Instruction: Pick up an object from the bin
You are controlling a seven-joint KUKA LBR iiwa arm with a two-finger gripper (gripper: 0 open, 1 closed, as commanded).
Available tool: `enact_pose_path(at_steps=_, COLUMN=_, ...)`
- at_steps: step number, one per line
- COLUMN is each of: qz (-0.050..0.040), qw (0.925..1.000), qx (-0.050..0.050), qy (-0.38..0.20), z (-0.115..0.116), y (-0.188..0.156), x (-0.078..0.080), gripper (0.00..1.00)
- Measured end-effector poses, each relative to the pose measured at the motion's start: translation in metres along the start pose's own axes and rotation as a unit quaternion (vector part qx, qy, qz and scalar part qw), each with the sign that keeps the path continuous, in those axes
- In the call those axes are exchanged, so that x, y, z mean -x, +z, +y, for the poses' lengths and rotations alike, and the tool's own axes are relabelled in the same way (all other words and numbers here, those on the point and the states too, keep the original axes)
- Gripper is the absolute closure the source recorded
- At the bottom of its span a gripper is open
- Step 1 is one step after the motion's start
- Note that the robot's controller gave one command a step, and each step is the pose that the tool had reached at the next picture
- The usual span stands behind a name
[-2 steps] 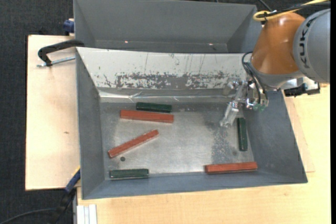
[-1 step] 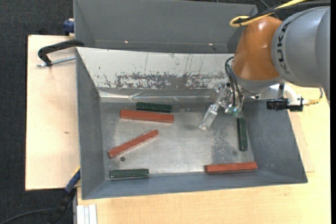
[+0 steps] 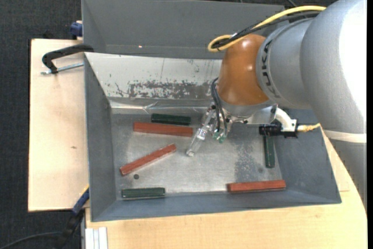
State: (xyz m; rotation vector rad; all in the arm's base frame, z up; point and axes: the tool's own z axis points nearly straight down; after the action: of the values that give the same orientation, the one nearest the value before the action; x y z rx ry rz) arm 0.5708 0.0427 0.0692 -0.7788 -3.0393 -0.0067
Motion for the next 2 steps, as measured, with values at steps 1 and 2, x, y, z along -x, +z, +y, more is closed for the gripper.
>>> enact_pose_path(at_steps=1, qz=-0.0031, qw=0.9944, qx=0.001, qy=-0.106, z=0.0792, y=-0.0012, x=-0.0547, gripper=0.00)
enact_pose_path(at_steps=2, qz=-0.0034, qw=0.9946, qx=-0.001, qy=-0.104, z=0.0765, y=-0.0009, x=-0.0528, gripper=1.00)
